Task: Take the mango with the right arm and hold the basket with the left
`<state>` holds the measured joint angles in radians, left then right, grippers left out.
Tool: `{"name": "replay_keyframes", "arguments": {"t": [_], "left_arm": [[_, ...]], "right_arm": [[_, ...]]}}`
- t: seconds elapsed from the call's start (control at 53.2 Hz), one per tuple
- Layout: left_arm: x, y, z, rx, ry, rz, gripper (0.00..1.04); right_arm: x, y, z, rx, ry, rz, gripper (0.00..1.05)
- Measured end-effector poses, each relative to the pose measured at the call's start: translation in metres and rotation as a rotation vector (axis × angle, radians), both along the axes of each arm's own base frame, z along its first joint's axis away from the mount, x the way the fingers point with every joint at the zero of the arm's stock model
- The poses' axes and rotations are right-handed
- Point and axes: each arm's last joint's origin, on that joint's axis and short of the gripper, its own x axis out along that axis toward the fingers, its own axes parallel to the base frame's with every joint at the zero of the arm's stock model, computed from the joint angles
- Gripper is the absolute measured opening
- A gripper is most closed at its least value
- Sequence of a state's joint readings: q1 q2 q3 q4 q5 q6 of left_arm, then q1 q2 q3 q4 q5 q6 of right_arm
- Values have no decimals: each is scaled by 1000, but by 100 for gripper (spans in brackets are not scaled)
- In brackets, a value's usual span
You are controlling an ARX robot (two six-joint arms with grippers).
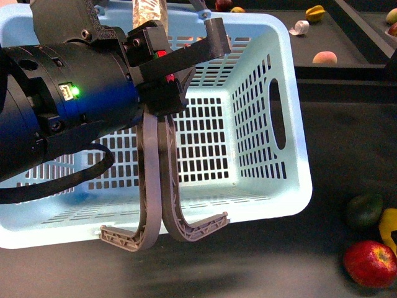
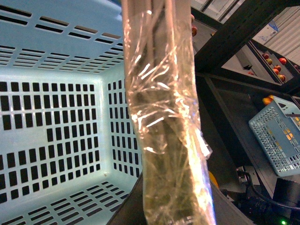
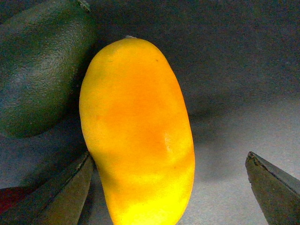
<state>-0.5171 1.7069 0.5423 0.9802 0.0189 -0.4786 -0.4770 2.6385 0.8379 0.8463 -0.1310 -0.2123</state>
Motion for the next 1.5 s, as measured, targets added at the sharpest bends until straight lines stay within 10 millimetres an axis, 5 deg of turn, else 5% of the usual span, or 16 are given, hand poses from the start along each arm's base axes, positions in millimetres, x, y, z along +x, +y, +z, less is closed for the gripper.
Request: {"name": "replay_keyframes", "arguments": {"t": [1.033,1.334,1.503], "left_arm": [[0,0,0,0,0,0,7],[0,0,0,0,0,0,7],[0,0,0,0,0,0,7]], "right_arm": [[18,-8,-29,-36,17,-121,97],[13,-10,-31,-41,21,-128,62],[5,-9,-27,-13,18,-122,58]]}}
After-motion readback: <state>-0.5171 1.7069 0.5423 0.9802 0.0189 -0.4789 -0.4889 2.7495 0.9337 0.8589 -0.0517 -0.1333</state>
